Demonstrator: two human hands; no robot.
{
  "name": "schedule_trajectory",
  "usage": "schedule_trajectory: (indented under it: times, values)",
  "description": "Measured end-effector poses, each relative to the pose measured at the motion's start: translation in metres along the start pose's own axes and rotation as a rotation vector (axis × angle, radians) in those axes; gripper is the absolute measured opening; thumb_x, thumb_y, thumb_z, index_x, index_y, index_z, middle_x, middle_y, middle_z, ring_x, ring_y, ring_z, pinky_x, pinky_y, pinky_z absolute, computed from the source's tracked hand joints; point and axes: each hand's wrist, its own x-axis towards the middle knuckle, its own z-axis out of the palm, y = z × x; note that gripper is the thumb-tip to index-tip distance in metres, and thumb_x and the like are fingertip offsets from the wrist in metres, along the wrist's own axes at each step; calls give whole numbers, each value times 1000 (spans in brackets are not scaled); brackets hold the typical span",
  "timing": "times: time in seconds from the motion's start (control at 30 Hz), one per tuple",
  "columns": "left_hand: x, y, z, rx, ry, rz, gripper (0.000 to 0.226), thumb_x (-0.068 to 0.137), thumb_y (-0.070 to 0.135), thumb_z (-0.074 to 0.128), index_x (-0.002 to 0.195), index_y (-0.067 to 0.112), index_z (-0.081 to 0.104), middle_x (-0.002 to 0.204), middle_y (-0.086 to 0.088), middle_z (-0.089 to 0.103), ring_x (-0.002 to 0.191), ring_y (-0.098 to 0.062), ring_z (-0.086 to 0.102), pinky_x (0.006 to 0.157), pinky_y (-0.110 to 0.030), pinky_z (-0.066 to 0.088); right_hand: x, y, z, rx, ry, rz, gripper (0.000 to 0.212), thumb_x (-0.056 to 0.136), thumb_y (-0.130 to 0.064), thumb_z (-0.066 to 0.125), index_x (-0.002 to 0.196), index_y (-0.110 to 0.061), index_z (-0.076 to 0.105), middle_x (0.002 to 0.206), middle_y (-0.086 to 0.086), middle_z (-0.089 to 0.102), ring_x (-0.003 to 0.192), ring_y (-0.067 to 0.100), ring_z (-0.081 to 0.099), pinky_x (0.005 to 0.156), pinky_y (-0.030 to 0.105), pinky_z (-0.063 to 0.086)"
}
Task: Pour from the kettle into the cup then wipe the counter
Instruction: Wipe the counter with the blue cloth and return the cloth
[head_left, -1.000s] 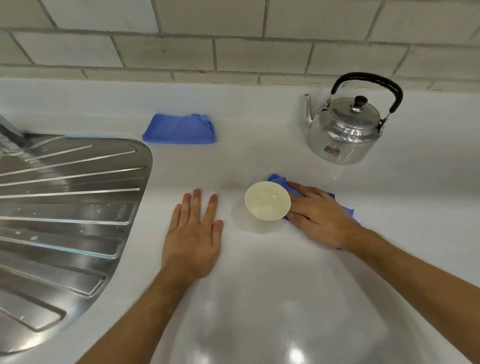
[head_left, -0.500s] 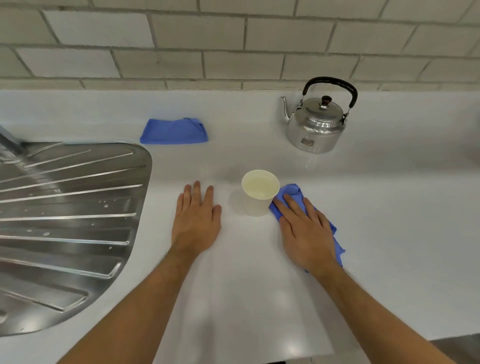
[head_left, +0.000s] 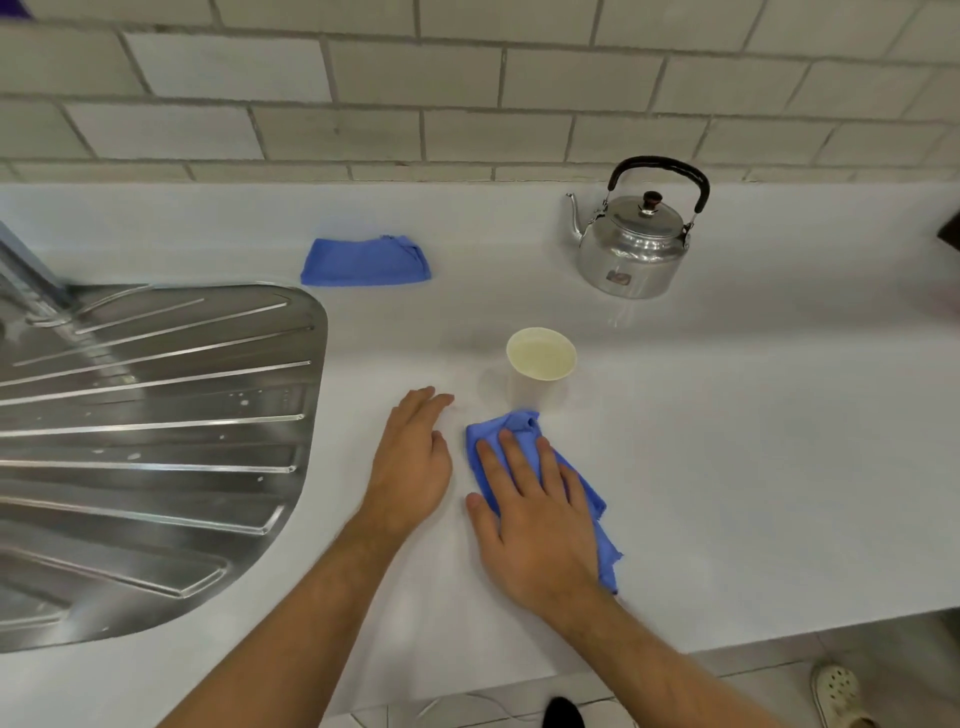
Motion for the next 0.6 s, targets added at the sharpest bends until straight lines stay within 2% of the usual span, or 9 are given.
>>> schedule_trajectory:
  times: [0.07,0.13,0.27,0.33,0.4,0.53,0.6]
  values:
    - [-5,-3,-7,7,21,-26,49,91,-6,37,135,14,48,151,-5,37,142,-18,26,118,-37,19,8,-12,5,7,-30,-34,62,98,-57,20,156,-34,13,165,-7,12,152,26,6,118,38,-2]
    - [-8,-7,-15,6,68,-53,49,91,-6,37,134,13,50,150,-5,38,141,-18,27,118,-37,20,24,-24,10,13,-47,-65,62,99,-57,18,156,-34,13,165,-6,11,153,27,4,119,39,-2]
    - [-18,-16,-35,17,146,-101,51,87,-9,37,132,12,51,150,-6,37,140,-16,28,113,-21,16,74,-47,19,4,-71,-107,61,100,-55,18,156,-32,13,166,-5,12,152,29,5,120,45,4]
    - [-28,-24,-44,26,176,-120,51,88,-9,37,131,13,52,149,-5,38,139,-14,29,110,-19,17,105,-56,21,-3,-89,-129,61,100,-56,18,156,-33,12,166,-6,11,152,28,4,121,45,5]
    - [-41,-32,-53,38,205,-145,51,88,-8,37,130,15,53,148,-4,39,138,-15,31,110,-21,20,135,-65,21,-12,-91,-185,59,100,-55,21,156,-36,14,165,-9,13,152,26,7,121,43,6]
    - [-58,-37,-61,38,230,-171,50,85,-9,40,127,13,55,143,-7,45,134,-20,37,114,-34,28,164,-79,18,-12,-105,-322,53,101,-51,26,153,-43,20,163,-15,18,151,24,13,121,42,8]
    - [-59,-36,-66,31,257,-162,49,82,-11,42,124,11,57,136,-8,50,128,-23,42,110,-33,31,156,-77,17,4,-131,-398,50,102,-50,26,151,-47,23,162,-19,21,151,20,13,120,38,7]
